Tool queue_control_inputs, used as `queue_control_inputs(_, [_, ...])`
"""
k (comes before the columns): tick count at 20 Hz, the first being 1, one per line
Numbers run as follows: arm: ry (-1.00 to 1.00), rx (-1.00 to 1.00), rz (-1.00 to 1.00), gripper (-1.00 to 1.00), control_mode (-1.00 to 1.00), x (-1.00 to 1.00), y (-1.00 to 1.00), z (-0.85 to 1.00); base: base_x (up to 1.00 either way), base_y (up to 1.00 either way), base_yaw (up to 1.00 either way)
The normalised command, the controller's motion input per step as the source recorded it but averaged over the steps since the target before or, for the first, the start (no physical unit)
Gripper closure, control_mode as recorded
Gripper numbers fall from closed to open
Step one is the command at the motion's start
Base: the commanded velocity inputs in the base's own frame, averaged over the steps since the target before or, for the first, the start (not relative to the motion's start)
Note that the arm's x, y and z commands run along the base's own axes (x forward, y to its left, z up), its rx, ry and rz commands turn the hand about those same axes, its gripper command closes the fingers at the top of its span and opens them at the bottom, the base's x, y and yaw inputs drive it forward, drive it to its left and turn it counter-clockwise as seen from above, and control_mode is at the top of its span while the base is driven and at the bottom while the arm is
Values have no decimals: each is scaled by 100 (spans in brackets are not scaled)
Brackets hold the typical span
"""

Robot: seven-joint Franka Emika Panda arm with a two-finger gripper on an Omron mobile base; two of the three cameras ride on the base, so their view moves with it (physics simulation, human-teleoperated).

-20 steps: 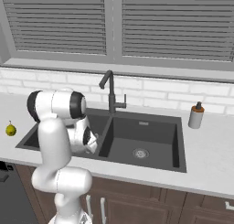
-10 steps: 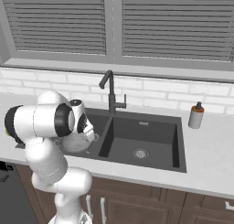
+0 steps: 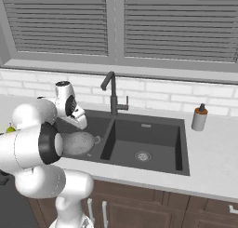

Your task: Put the colander in the sink, put the pear in the colander, and turn on the sink faucet and pour water over the colander.

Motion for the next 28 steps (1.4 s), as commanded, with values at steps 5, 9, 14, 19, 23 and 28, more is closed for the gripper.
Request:
queue_control_inputs(5, [13,-15,18,-100,-100,-46,50,98,0,0,0])
queue_control_inputs(9, [13,-2,21,-100,-100,-77,24,19,0,0,0])
queue_control_inputs(14, [-2,1,20,-100,-100,-38,11,-15,0,0,0])
queue_control_inputs(19, [-9,6,13,-100,-100,16,44,-33,0,0,0])
queue_control_inputs(23, [-2,11,14,-100,-100,18,59,-4,0,0,0])
queue_control_inputs(28, [10,2,23,-100,-100,23,81,2,0,0,0])
